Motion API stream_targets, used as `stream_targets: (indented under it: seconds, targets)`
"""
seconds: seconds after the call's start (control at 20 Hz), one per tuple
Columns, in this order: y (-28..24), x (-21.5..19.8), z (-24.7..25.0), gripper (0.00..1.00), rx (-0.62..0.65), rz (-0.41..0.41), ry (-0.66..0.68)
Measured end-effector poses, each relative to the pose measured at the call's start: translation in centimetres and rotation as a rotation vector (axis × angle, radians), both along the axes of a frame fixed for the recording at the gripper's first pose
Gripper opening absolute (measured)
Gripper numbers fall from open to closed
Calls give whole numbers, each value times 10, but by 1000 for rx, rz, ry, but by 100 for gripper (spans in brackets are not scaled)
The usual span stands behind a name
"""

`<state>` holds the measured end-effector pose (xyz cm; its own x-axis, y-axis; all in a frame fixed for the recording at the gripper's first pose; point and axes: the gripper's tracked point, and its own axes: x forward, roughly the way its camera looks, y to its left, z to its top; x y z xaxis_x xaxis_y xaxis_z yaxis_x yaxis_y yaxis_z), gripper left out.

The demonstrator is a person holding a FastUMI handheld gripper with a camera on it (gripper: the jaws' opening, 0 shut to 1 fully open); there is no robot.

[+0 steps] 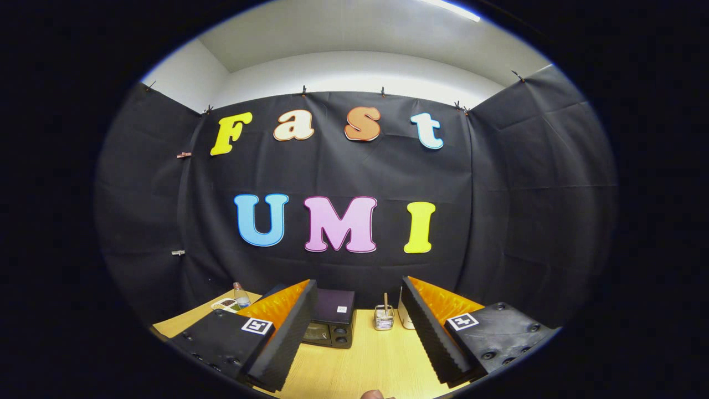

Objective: Open the toaster oven, put the food inside, and close the toaster oven door.

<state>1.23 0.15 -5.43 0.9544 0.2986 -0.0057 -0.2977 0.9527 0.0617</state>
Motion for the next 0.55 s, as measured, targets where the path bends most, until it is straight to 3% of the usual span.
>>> stream_targets:
  seconds: [0.55]
  targets:
    - [4,0,-1,98,17,13,6]
